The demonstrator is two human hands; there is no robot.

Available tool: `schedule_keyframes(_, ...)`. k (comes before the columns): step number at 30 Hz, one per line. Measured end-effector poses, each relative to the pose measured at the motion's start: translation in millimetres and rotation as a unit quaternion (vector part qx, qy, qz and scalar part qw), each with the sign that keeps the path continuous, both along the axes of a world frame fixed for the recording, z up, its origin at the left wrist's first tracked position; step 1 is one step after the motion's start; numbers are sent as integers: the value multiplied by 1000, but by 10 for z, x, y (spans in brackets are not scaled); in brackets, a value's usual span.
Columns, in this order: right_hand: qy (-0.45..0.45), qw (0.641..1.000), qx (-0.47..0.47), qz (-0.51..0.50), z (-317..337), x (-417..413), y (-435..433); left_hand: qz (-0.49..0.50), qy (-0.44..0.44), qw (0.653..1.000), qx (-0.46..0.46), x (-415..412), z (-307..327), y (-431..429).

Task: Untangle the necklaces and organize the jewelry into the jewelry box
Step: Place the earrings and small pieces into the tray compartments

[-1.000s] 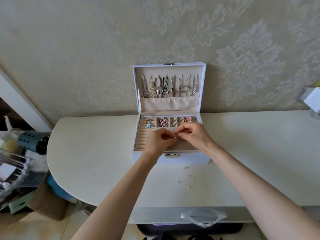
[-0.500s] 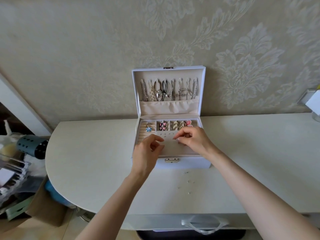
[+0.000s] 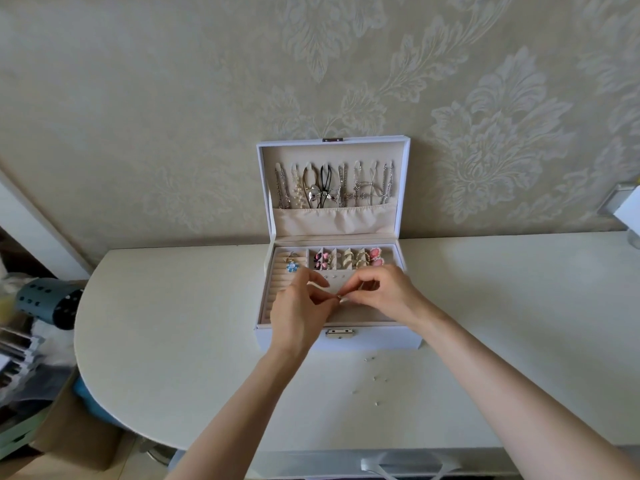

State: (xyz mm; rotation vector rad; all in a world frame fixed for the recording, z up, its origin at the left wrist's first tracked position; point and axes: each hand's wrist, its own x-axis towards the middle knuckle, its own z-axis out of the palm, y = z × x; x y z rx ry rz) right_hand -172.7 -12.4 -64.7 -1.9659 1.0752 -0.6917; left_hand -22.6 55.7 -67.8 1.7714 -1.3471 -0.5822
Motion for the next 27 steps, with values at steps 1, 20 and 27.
schedule_keyframes(1, -3, 1000, 3, 1, -8, -2, -5, 1, -5, 1000, 0, -7, -3, 4)
schedule_keyframes(20, -42, 994, -8, -100, -10, 6, -72, 24, -25, 997, -68, 97, -68, -3)
schedule_keyframes(27, 85, 989, -102, -70, 4, 47, -213, -7, -121, 991, -57, 373, -76, -216)
